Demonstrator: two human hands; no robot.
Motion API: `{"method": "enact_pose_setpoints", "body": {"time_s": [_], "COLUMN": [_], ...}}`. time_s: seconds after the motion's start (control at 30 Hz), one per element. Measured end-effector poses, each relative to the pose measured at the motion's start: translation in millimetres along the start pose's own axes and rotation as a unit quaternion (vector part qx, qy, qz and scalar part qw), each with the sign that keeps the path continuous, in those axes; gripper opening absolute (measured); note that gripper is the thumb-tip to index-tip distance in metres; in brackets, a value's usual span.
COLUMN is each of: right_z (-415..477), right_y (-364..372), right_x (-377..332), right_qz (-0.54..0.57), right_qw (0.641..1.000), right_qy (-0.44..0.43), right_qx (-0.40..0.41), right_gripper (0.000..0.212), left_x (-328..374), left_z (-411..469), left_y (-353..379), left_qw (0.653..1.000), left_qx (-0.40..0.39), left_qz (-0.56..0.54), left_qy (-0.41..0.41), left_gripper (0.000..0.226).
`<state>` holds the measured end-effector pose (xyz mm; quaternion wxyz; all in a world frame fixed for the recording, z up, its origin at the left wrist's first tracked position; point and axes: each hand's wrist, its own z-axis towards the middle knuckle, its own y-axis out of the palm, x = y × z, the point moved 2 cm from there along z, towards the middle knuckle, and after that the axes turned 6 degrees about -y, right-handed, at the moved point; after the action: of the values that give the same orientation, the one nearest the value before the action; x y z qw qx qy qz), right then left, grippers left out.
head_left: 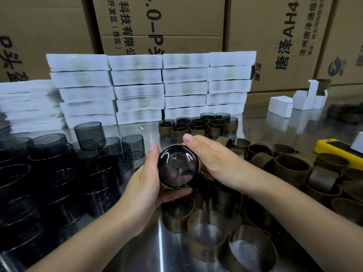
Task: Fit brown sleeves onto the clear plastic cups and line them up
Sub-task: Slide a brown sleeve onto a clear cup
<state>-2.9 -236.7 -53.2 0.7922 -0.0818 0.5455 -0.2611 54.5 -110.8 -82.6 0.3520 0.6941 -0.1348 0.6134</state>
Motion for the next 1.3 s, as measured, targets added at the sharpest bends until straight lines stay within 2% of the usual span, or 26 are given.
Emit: {"method": "enact_pose_setpoints", "body": {"time_s": [0.1,0.3,0.4,0.5,0.6,0.73,1.07,1.3], "right_z": [1,1,-1,-2,-3,-8,-8,-7], "right_y": [0,0,2,3,3,10,11,10], "right_x": [0,0,-3,-3,-3,-2,-2,-3], "right_qz": [0.014,0.024,0.037,0.029,0.014,-0.042,0.003,0.006], "right_qw": [1.0,1.0,0.999,0.999,0.999,0.997,0.995,0.995], "right_qy": [-0.006,-0.02,-0.024,-0.029,-0.034,-0.057,-0.071,-0.069], "right_qx": [0.003,-0.002,-0.016,-0.02,-0.023,-0.043,-0.076,-0.076], "right_gripper": [0.04,0.047,0.044,0.052,0.054,0.044,0.048,0.056], "left_x": [1,5,3,3,4,6,7,8], "left_z": [0,-4,-4,-5,-3,-3,-3,-5], "left_y": [-1,-2,-4,-6,-7,-11,-11,-10], "left_qw": [1.0,0.998,0.998,0.999,0.999,0.996,0.991,0.994], "left_qx": [0.003,-0.02,-0.003,0.006,0.028,0.073,0.125,0.09], "left_qz": [0.005,0.05,0.043,0.042,0.037,0.05,0.001,0.003], "left_qy": [-0.002,0.032,0.036,0.027,0.009,0.009,0.042,0.055], "left_gripper": [0.062,0.046,0.04,0.038,0.042,0.044,0.052,0.047]}}
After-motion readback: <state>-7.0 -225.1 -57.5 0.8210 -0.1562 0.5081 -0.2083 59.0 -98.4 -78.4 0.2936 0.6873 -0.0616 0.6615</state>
